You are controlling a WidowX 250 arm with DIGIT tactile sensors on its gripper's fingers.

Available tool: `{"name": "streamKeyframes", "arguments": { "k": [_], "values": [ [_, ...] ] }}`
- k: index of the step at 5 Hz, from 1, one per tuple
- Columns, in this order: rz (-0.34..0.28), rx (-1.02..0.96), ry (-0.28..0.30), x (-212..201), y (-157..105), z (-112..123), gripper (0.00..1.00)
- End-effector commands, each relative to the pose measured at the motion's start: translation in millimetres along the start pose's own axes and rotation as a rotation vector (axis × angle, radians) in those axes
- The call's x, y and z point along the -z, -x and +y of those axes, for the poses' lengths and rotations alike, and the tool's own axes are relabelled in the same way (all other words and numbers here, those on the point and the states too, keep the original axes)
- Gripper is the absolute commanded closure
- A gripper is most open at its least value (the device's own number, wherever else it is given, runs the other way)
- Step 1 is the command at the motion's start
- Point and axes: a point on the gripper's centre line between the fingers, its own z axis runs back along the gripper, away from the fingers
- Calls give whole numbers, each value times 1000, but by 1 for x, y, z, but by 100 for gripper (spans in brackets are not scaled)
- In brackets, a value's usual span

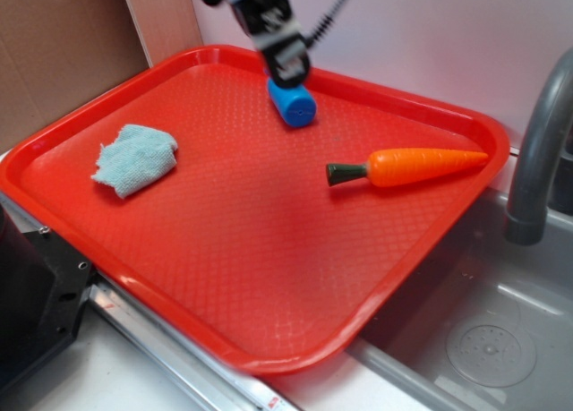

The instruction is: Grab the carrot.

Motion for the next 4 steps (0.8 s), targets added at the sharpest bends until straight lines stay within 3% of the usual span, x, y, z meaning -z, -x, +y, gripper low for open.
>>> {"name": "streamKeyframes", "arguments": {
  "k": [1, 3, 4],
  "values": [
    [43, 111, 46, 58, -40, -21, 0],
    [133, 213, 49, 103, -48, -34, 0],
    [166, 242, 23, 109, -47, -39, 100]
  ]
}}
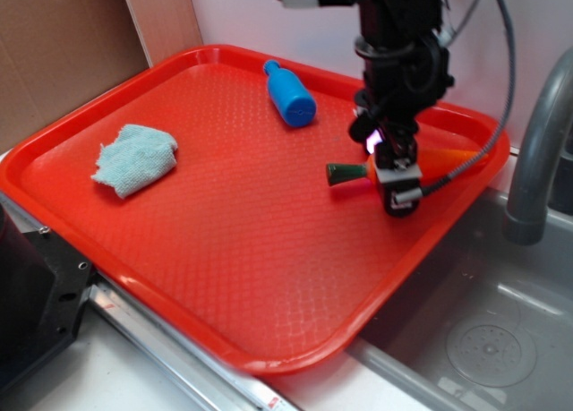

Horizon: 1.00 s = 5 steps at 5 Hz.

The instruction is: Grab the carrot.

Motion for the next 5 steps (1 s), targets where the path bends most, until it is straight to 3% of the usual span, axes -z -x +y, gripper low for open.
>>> {"name": "streamKeyframes", "arguments": {
  "k": [1, 2, 3, 5],
  "values": [
    [-11, 36, -38, -5, -6, -15, 100],
    [39, -32, -14, -16, 2, -10, 100],
    [39, -202, 49, -62, 25, 2, 100],
    [-83, -486, 53, -151, 93, 2, 100]
  ]
}}
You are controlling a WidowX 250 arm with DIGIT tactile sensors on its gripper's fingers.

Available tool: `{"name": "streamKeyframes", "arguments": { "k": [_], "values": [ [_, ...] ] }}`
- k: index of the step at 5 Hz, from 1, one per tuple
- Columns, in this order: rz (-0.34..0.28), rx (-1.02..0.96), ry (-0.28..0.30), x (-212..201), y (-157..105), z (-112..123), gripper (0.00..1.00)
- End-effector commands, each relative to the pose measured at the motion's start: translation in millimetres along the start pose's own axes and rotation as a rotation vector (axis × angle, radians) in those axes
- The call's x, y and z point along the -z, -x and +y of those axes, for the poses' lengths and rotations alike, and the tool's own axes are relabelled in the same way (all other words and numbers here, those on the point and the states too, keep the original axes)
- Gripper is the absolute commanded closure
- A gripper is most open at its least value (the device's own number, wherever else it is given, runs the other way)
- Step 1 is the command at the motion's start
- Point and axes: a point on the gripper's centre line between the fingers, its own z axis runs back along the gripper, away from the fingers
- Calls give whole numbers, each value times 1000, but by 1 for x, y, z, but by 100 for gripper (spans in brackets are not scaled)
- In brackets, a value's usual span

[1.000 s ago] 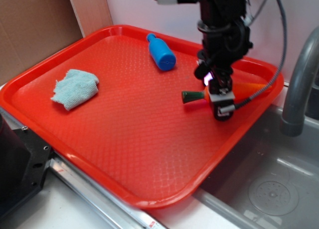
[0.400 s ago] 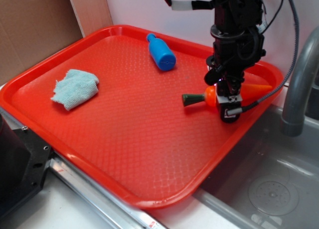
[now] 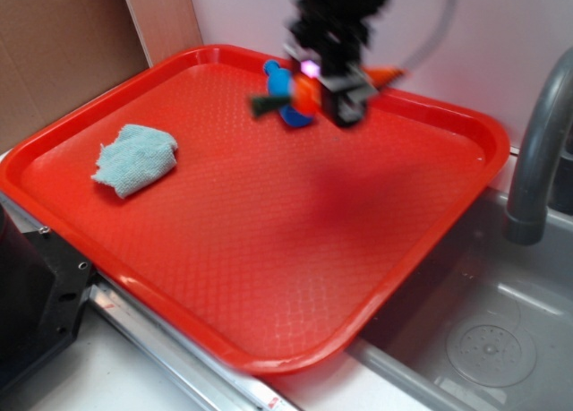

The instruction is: Grab the carrot.

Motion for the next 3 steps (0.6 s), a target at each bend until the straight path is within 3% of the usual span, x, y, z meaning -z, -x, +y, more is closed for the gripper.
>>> {"name": "streamKeyframes", "arguments": {
  "k": [1, 2, 3],
  "values": [
    [-114, -196, -10, -65, 68, 2, 100],
    [-146, -292, -67, -78, 87, -1, 100],
    [-158, -302, -116, -79, 86, -2, 100]
  ]
}}
